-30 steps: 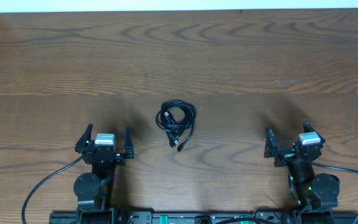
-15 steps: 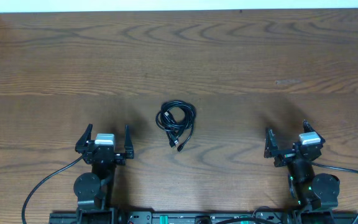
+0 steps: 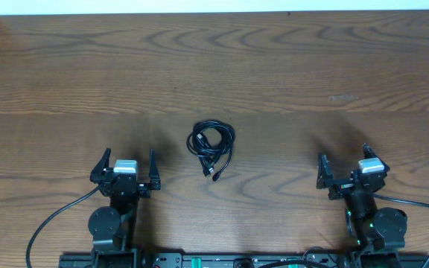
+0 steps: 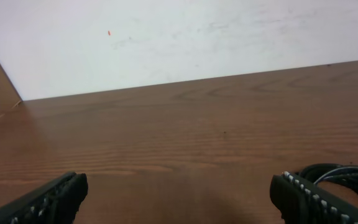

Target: Untangle cables

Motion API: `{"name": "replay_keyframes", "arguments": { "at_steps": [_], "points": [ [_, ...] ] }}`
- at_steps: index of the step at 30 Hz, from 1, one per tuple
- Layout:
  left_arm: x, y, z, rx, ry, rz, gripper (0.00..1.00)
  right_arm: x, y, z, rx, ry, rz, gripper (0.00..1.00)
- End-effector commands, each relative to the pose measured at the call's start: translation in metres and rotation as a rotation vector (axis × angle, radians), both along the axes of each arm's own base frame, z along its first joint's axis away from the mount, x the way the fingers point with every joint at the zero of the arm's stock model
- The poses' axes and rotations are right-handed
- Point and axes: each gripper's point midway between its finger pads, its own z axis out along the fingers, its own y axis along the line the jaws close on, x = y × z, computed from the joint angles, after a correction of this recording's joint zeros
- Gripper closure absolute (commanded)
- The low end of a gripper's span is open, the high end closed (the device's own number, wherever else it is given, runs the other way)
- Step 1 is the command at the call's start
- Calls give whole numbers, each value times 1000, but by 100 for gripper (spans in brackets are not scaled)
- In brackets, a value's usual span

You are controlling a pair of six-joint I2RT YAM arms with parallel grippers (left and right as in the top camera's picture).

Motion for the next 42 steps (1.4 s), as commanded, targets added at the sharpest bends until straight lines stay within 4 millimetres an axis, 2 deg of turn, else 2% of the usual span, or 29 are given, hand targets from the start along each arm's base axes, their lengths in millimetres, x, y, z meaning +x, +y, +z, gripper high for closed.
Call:
{"name": "replay_keyframes", "arguments": {
  "at_steps": [1,26,30,36,42],
  "points": [
    [-1,-1,-15,10,46,-11,2,0,-3,0,10,1,-14,1],
    [-1,-3,-16,-34,54,-14,3,0,-3,0,10,1,-14,1],
    [-3,-13,-6,-45,59,-70,2,0,-3,0,10,1,-14,1],
    [-1,-14,1,-36,174,-79,2,0,-3,0,10,1,-14,1],
    [14,-17,-3,-9,408,-116,2,0,-3,0,10,1,-14,1]
  ]
}}
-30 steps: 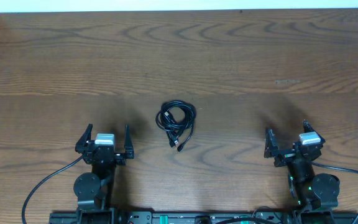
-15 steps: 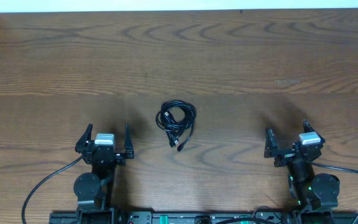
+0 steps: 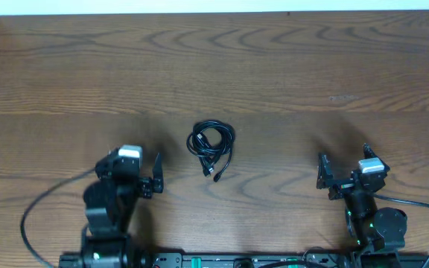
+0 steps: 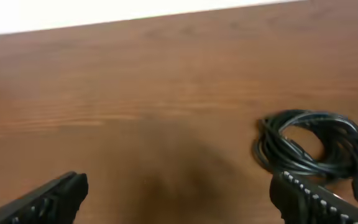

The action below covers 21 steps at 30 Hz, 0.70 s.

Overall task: Untangle cables
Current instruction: 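Move the left gripper forward over the coiled black cable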

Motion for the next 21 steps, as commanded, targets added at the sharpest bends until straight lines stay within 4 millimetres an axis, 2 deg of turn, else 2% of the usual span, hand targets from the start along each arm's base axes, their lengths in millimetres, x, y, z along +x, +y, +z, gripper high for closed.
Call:
{"name": "replay_keyframes", "arguments": {
  "at_steps": [1,6,9,14,21],
  "points": [
    [12,-6,7,26,90,-60,2,0,-3,0,10,1,-13,1],
    [30,-15,6,13,267,-129,2,0,-3,0,10,1,-13,1],
    [39,-28,7,29,363,-209,2,0,-3,0,10,1,-13,1],
    [51,-37,11,115,515,-230,2,0,-3,0,10,1,-13,1],
    [59,-72,17,194,627,-349,2,0,-3,0,10,1,-13,1]
  ]
}}
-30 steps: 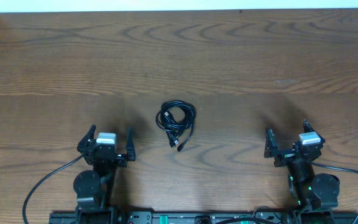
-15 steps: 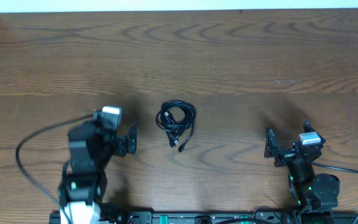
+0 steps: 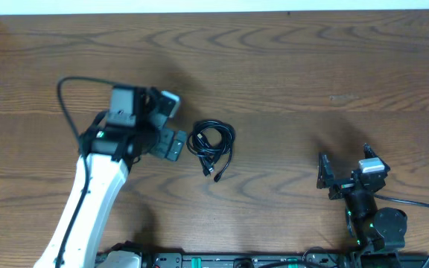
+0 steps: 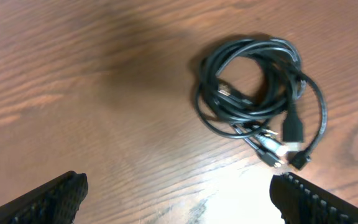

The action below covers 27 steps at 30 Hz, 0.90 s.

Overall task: Untangle cables
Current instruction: 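Move the left gripper forward over the coiled black cable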

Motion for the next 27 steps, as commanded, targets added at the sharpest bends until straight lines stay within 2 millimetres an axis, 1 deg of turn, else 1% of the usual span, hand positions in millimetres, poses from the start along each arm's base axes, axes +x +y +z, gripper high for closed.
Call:
{"name": "replay_keyframes", "arguments": {
  "at_steps": [1,5,7,12,16,21,25,27],
  "points": [
    [9,-10,6,38,11,-31,2,0,-2,0,10,2,-10,1],
    [12,-13,-2,110,56,32,2,0,-2,0,10,2,-10,1],
    [13,-17,-9,142,68,26,2,0,-2,0,10,2,-10,1],
    [14,-31,-24,155,97,-17,2,0,-2,0,10,2,-10,1],
    [19,-33,-31,156,101,-18,2,0,-2,0,10,2,-10,1],
    [20,-33,-31,155,98,-18,2,0,-2,0,10,2,-10,1],
    [30,-52,-25,37,72,6,2,0,-2,0,10,2,-10,1],
    [34,-54,-23,3,65,64,2,0,-2,0,10,2,-10,1]
  ]
}}
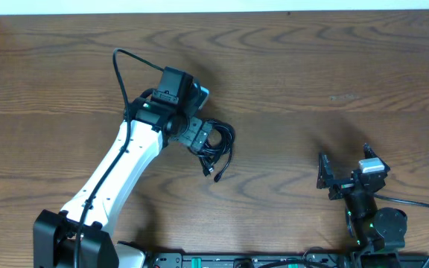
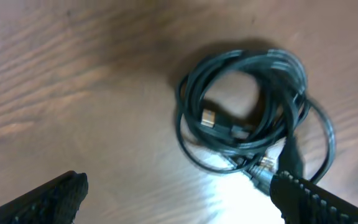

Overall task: Untangle cables
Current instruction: 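Move the left gripper forward over the coiled black cable, then close the left gripper on the cable coil and lift it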

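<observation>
A bundle of black cables (image 1: 216, 146) lies coiled at the middle of the table, its plug ends pointing toward the front. In the left wrist view the coil (image 2: 253, 118) fills the upper right, with plugs showing inside the loop and at its lower edge. My left gripper (image 1: 194, 135) hovers open over the coil's left side; its fingertips (image 2: 309, 196) sit wide apart with nothing between them. My right gripper (image 1: 342, 177) rests open at the front right, far from the cables.
The wooden table (image 1: 311, 89) stretches all round the bundle. A white wall edge (image 1: 199, 6) runs along the far side. My left arm's own cable (image 1: 125, 74) loops up behind the wrist.
My left gripper has shifted right and a little farther back, from just left of the coil to over its left side. The coil looks larger in the wrist view. The right arm is unchanged.
Both arms rested open at the front of the table, the cable bundle lying between them. Then my left arm had lifted slightly. Later it was stretched out just left of the coil, and now it stands over the coil's left side, still open. The bundle has not moved.
</observation>
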Motion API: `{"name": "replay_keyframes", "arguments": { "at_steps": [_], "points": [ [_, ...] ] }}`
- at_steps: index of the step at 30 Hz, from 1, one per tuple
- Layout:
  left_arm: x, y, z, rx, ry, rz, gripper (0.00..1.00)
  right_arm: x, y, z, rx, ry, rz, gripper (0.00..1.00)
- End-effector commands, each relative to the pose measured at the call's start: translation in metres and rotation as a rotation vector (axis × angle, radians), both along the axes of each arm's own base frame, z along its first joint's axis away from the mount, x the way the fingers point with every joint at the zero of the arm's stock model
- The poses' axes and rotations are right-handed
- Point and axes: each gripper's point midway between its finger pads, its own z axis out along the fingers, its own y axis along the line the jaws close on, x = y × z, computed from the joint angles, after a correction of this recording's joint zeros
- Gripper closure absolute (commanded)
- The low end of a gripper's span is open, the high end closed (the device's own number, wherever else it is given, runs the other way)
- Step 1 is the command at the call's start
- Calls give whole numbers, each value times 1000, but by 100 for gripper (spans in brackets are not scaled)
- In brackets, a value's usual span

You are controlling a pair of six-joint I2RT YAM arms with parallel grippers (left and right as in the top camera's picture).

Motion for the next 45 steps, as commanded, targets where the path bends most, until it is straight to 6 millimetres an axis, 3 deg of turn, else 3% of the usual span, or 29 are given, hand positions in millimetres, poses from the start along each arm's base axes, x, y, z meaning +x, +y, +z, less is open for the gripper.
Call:
{"name": "replay_keyframes", "arguments": {
  "at_steps": [1,8,22,30,45],
  "points": [
    [7,-10,8,-98,-3,109,2,0,-2,0,10,1,-10,1],
    [19,-8,-3,-112,4,241,2,0,-2,0,10,1,-10,1],
    [22,-8,-61,-45,127,249,2,0,-2,0,10,1,-10,1],
    [28,-11,-83,-35,148,250,2,0,-2,0,10,1,-10,1],
    [24,3,-115,61,199,271,2,0,-2,0,10,1,-10,1]
  ]
}}
